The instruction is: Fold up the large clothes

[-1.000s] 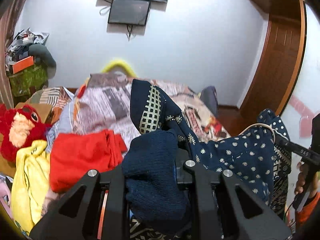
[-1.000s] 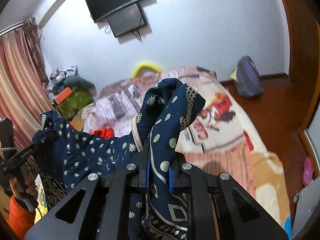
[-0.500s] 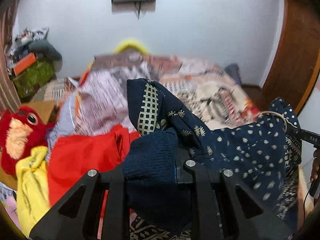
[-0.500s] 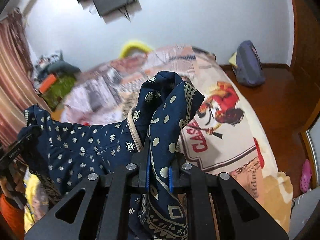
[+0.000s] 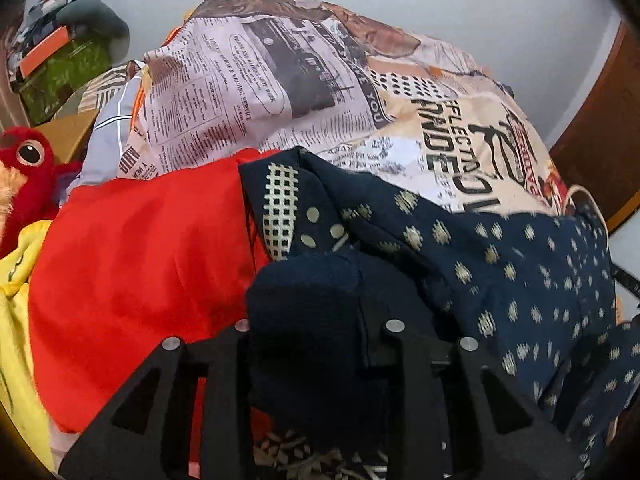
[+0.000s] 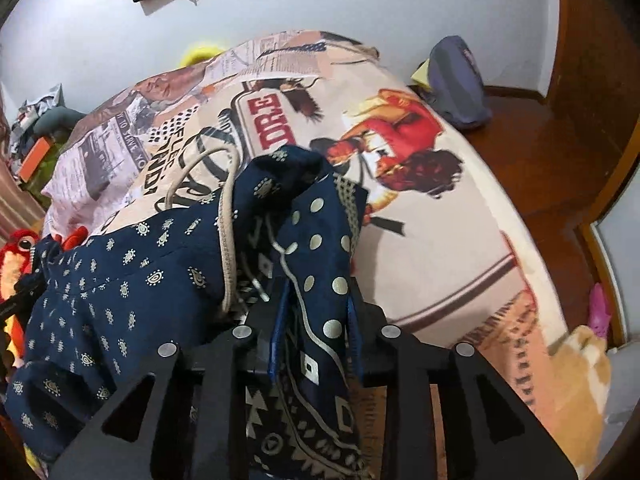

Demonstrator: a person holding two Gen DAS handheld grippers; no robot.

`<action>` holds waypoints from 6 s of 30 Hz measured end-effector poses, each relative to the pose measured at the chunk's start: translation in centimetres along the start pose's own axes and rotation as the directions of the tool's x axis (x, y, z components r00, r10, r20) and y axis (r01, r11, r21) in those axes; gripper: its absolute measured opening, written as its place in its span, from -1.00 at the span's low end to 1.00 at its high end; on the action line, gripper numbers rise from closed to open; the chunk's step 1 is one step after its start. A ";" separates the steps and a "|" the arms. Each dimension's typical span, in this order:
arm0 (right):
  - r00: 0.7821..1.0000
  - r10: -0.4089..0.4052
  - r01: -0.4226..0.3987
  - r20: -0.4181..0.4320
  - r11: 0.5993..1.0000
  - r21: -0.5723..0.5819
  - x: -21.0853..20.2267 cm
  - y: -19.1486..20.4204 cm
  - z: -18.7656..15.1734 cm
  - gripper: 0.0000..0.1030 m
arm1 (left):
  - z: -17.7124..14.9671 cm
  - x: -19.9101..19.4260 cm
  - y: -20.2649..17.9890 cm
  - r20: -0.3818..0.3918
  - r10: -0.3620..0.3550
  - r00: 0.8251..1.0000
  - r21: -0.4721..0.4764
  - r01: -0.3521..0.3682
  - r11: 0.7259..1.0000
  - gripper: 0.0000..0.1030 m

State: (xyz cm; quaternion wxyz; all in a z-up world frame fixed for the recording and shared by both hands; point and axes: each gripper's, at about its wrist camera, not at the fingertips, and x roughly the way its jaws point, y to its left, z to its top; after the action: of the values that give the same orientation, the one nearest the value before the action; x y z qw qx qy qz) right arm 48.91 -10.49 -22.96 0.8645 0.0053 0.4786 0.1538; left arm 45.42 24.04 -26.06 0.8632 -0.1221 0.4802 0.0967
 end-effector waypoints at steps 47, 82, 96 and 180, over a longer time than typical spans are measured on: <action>0.997 -0.072 0.072 0.006 0.983 -0.166 -20.1 2.7 -17.1 0.44 | -20.2 -18.3 1.5 -0.123 -0.131 0.984 0.052 0.138 0.989 0.73; 0.955 0.296 -0.296 -0.017 0.954 -0.040 -17.9 2.4 -15.3 -0.82 | -17.0 -19.9 2.4 0.032 -0.384 0.923 -0.066 0.386 0.920 -0.83; 0.956 0.256 -0.265 0.146 0.963 0.046 -13.5 1.2 -2.7 -0.82 | -3.2 -15.9 4.3 0.229 -0.265 0.936 -0.203 0.313 0.928 -0.84; 0.988 0.145 -0.155 -0.054 0.928 -0.339 -3.3 14.0 -3.6 -0.10 | -3.2 -4.7 -9.8 -0.001 -0.110 0.994 0.293 0.106 0.950 0.10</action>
State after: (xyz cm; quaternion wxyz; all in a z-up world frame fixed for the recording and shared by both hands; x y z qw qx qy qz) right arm 40.64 1.47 -20.00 0.8312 -0.1107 0.4546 0.3002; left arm 43.18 13.49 -22.56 0.8794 -0.0181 0.4752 -0.0218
